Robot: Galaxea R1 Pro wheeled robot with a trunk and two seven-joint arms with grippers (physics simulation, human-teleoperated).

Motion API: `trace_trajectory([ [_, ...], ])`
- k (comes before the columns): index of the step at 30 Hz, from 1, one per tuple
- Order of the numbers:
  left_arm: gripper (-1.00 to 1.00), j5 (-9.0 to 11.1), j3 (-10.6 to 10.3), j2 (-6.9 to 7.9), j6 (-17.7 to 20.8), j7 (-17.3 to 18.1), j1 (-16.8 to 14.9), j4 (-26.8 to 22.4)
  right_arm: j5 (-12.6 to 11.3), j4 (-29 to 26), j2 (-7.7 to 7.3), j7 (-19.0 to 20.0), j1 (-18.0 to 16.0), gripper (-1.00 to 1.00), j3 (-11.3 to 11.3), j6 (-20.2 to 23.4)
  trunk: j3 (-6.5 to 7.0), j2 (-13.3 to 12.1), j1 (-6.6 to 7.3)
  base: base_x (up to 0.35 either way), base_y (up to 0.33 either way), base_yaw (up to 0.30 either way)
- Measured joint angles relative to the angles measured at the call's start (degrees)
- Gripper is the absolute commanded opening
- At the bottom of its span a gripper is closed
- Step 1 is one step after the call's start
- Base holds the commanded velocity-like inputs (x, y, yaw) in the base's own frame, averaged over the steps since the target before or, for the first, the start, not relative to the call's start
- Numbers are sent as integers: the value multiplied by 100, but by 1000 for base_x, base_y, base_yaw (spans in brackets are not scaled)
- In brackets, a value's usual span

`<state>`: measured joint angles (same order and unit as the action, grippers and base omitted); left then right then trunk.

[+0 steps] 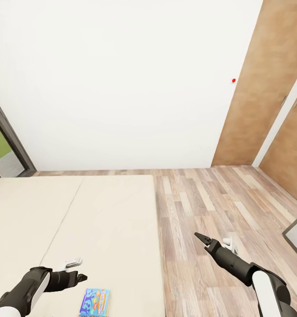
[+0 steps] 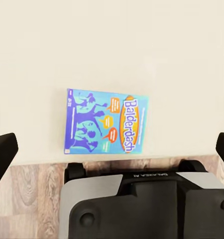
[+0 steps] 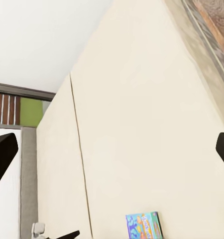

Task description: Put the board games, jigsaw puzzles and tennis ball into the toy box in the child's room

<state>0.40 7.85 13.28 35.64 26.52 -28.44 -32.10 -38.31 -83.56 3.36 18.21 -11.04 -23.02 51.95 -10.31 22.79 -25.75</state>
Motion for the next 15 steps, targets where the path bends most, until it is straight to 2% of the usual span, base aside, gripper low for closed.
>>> trace_trajectory([
  [9, 100, -8, -22, -5, -418, -81, -1, 22, 0, 3, 0, -5, -3, 100, 0, -8, -84, 0, 0, 0, 0, 0],
  [15, 100, -9, -19, -7, -506, -483, -1, 34, 1, 13, 0, -9, -2, 100, 0, -9, -141, 0, 0, 0, 0, 0],
])
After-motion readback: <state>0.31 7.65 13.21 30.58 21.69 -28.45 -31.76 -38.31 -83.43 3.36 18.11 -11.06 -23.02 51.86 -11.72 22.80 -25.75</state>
